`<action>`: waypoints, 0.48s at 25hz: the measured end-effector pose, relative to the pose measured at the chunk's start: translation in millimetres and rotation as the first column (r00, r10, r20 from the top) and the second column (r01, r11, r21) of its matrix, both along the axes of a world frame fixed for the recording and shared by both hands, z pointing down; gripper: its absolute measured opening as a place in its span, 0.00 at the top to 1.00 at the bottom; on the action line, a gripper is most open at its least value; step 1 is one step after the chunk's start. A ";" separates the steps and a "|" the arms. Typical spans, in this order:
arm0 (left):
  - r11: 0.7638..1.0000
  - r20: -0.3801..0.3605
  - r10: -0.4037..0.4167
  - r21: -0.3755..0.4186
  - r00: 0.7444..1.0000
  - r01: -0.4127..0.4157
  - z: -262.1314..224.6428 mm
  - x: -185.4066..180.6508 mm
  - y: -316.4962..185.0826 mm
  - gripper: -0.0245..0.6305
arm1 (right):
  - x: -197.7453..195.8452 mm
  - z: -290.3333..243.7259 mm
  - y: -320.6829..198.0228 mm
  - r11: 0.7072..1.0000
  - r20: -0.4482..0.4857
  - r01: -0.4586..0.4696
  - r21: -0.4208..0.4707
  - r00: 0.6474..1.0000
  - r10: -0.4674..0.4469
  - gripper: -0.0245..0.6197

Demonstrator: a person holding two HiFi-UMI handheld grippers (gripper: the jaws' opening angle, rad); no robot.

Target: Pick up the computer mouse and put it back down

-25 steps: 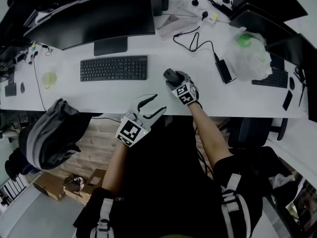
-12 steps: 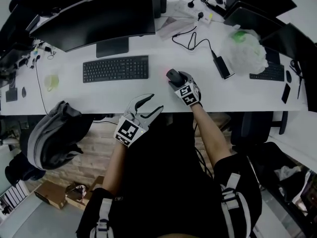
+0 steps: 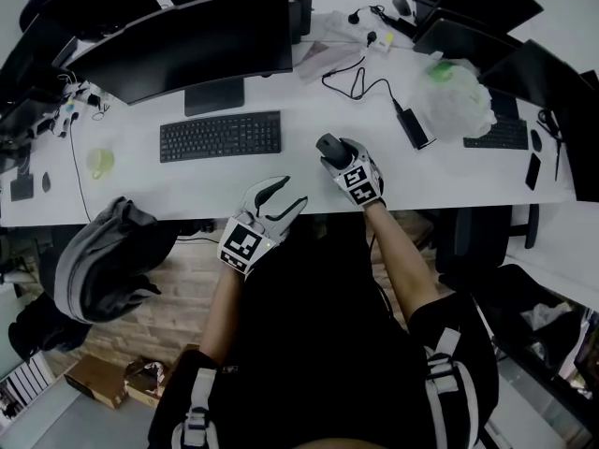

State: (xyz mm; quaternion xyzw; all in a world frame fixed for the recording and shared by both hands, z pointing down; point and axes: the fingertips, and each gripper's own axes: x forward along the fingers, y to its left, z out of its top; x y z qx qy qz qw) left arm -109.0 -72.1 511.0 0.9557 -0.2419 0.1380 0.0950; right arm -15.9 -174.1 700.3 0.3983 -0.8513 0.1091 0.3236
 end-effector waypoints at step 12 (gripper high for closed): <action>0.999 -0.031 -0.018 0.031 0.999 0.018 -12.0 -15.0 -1.8 0.66 | -3.5 -63.0 12.2 0.997 0.017 0.003 0.080 1.000 -0.005 0.51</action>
